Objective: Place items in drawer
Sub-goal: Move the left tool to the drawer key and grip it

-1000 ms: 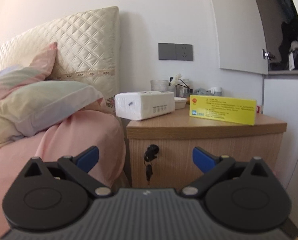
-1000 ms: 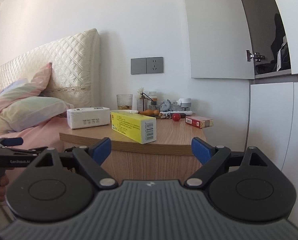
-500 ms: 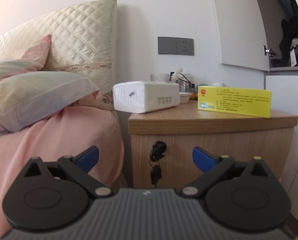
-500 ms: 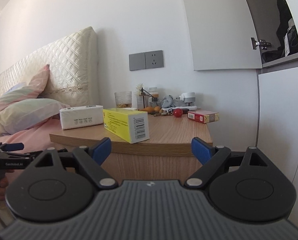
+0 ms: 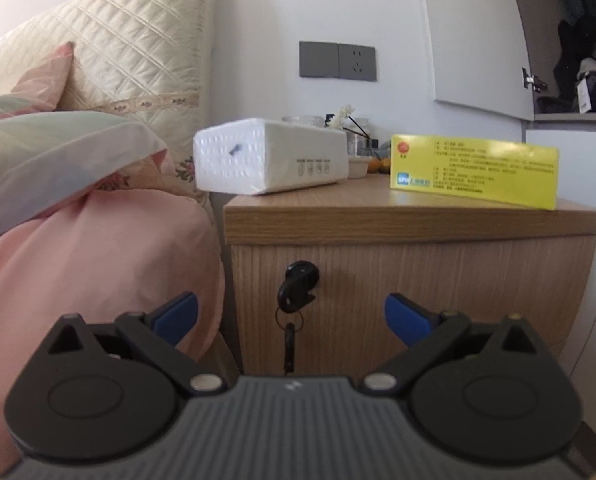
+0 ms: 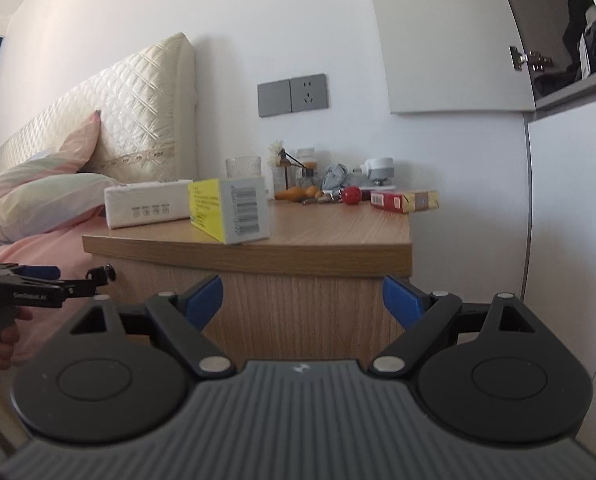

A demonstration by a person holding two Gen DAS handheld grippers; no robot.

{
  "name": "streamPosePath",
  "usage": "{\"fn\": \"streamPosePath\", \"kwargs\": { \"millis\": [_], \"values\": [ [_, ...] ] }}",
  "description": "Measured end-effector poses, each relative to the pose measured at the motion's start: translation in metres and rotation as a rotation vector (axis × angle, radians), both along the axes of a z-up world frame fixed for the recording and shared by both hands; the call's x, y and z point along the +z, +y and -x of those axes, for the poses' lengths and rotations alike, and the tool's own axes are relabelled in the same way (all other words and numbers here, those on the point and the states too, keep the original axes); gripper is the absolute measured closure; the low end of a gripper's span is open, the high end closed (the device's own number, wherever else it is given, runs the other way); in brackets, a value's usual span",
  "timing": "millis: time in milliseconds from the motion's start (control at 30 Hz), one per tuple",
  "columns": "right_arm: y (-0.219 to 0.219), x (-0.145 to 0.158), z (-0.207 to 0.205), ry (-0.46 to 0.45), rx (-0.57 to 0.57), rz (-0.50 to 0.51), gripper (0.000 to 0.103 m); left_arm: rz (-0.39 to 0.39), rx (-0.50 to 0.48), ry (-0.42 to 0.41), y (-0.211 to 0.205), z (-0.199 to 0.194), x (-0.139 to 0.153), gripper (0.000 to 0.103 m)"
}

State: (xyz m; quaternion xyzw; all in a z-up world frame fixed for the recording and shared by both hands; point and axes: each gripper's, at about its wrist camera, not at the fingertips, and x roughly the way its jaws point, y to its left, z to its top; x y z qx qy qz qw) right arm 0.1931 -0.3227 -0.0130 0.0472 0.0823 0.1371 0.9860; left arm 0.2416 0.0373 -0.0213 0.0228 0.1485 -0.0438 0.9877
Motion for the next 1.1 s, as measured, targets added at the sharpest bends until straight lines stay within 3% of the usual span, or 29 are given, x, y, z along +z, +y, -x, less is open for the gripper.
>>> {"fn": "streamPosePath", "kwargs": {
  "millis": [333, 600, 800, 1100],
  "values": [
    [-0.012, -0.023, -0.036, 0.054, 0.027, -0.027, 0.014, -0.022, -0.069, 0.028, 0.016, -0.035, -0.019, 0.001],
    [-0.011, -0.032, -0.045, 0.007, 0.063, -0.014, 0.007, -0.005, -0.113, 0.030, 0.017, -0.050, -0.021, 0.001],
    [-0.012, -0.031, -0.039, -0.021, 0.023, 0.008, 0.009, -0.034, -0.125, 0.029, 0.011, -0.054, -0.023, 0.001],
    [-0.019, -0.038, -0.051, 0.032, -0.031, -0.012, 0.009, -0.038, -0.133, 0.032, 0.007, -0.058, -0.024, 0.000]
  ]
}}
